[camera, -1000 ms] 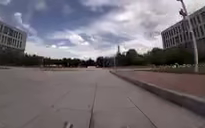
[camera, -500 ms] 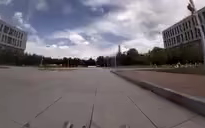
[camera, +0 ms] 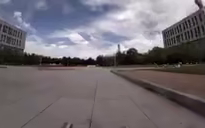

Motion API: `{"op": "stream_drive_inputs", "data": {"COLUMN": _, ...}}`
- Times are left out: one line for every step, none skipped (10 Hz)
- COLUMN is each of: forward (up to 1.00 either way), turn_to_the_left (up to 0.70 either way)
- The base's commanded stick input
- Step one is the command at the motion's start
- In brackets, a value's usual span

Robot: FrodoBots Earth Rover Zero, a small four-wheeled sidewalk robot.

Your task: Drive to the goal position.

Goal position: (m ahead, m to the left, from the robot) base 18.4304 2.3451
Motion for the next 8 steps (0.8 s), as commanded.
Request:
{"op": "stream_drive_inputs", "data": {"forward": 1.00, "turn_to_the_left": 0.03}}
{"op": "stream_drive_inputs", "data": {"forward": 1.00, "turn_to_the_left": 0.03}}
{"op": "stream_drive_inputs", "data": {"forward": 1.00, "turn_to_the_left": 0.03}}
{"op": "stream_drive_inputs", "data": {"forward": 1.00, "turn_to_the_left": 0.03}}
{"op": "stream_drive_inputs", "data": {"forward": 1.00, "turn_to_the_left": 0.03}}
{"op": "stream_drive_inputs", "data": {"forward": 1.00, "turn_to_the_left": 0.03}}
{"op": "stream_drive_inputs", "data": {"forward": 1.00, "turn_to_the_left": 0.03}}
{"op": "stream_drive_inputs", "data": {"forward": 1.00, "turn_to_the_left": 0.03}}
